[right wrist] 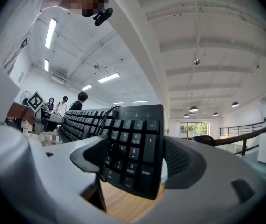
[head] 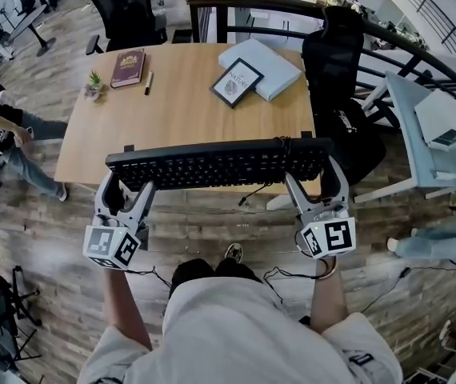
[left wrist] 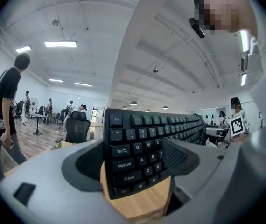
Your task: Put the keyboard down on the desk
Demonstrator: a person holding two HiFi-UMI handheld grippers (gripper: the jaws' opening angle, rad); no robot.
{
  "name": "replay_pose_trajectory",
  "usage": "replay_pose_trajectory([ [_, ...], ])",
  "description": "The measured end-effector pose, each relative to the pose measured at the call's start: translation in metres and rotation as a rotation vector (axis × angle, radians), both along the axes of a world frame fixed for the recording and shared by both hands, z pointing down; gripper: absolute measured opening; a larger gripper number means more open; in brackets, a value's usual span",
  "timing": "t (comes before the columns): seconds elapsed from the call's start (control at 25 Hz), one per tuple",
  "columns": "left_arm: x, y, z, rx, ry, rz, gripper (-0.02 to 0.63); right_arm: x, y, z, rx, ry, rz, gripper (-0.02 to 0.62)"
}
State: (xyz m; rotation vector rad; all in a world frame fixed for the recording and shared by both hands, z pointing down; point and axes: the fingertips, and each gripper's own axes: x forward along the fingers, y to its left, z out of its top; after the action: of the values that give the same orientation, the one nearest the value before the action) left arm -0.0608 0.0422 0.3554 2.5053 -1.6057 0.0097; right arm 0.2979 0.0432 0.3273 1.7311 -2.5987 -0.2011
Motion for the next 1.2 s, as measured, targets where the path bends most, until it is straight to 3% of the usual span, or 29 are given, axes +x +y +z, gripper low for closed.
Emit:
replay_pose_trajectory([
  [0.68,-0.005,-0.005,0.007,0.003,-0.027,-0.013,0.385,-0.004,-0.009,0.018,-0.001,-0.030,-0.023,0.370],
  [1.0,-0.094,-0.107,0.016,-0.033,0.001,0.019,0.385,-0.094,-0.102,0.015,-0.041,-0.004,0.008,0.370],
  [1.2,-0.134,-0.138,0.013,-0.030,0.013,0.038,0.385,-0.134,-0.126,0.009,-0.043,0.007,0.027,0.370],
])
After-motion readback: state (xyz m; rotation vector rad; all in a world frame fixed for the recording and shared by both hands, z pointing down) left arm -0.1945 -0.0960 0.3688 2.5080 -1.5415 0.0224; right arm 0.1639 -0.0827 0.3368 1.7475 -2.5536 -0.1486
